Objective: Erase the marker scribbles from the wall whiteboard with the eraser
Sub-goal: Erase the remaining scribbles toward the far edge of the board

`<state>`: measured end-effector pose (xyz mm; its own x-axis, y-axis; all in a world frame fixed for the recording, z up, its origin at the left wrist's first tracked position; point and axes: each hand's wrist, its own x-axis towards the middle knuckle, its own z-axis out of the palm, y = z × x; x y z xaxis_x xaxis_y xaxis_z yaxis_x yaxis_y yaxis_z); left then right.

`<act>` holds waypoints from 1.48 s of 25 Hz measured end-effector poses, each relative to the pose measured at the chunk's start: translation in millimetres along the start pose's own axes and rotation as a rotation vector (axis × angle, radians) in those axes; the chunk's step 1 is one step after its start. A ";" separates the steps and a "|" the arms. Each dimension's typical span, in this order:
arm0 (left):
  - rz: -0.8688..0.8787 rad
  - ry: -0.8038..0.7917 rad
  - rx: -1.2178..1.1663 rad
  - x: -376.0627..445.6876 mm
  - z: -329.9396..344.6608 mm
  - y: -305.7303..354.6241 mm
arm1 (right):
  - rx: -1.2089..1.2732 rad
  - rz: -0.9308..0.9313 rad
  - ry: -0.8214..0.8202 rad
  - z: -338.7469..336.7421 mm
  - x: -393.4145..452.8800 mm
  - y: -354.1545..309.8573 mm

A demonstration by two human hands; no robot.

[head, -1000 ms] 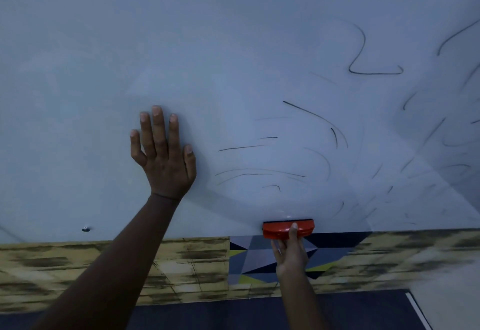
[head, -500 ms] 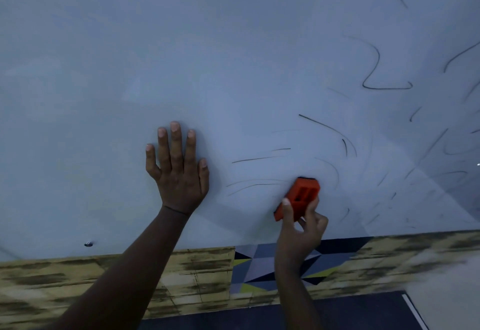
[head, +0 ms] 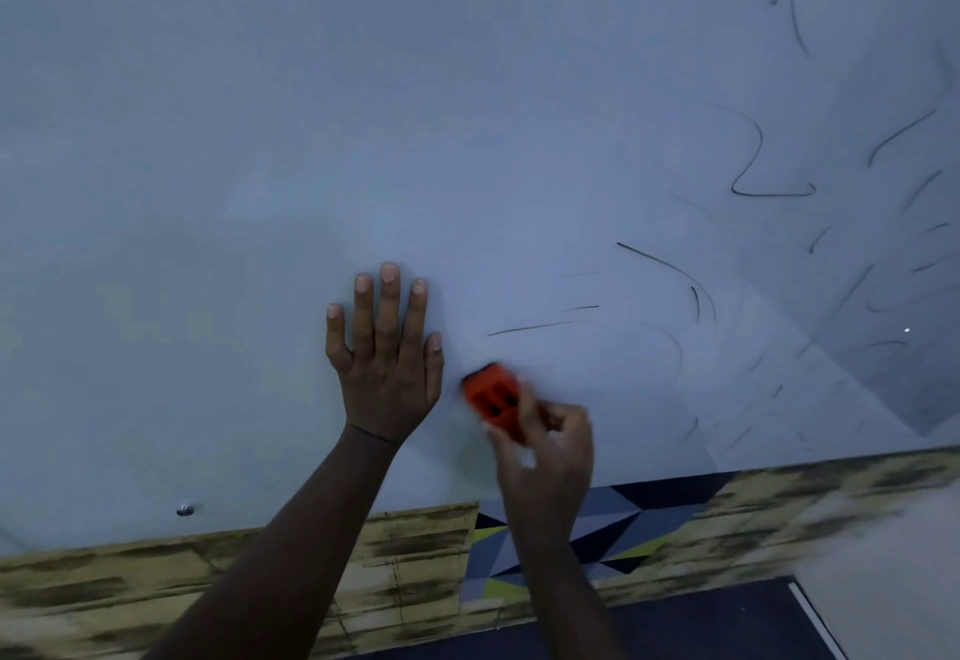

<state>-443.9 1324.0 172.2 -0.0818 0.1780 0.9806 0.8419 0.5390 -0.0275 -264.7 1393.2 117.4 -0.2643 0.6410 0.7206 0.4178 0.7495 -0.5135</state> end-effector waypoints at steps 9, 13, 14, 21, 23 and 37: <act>0.002 0.002 -0.035 -2.4 -0.5 -1.3 | 0.915 1.264 0.243 -56.6 63.3 81.4; 0.004 -0.007 -0.050 -4.4 -1.3 -1.5 | 0.956 1.325 0.153 -56.8 53.8 82.3; 0.006 -0.009 -0.059 -5.0 -1.0 -1.5 | 0.936 1.263 0.187 -55.0 58.0 73.7; 0.021 -0.013 -0.074 -10.7 4.6 -0.9 | 0.173 0.255 0.170 -16.4 52.7 -38.9; 0.022 -0.013 -0.078 -11.4 4.8 -1.1 | 0.005 0.081 0.100 -4.0 30.2 -51.1; 0.031 0.020 -0.126 -14.7 -3.0 -5.3 | 0.522 0.700 0.327 -75.4 126.4 10.6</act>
<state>-445.6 1316.0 158.5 -0.0452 0.1761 0.9833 0.9045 0.4251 -0.0346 -228.2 1469.6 238.2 0.1910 0.9560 0.2228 -0.0748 0.2405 -0.9678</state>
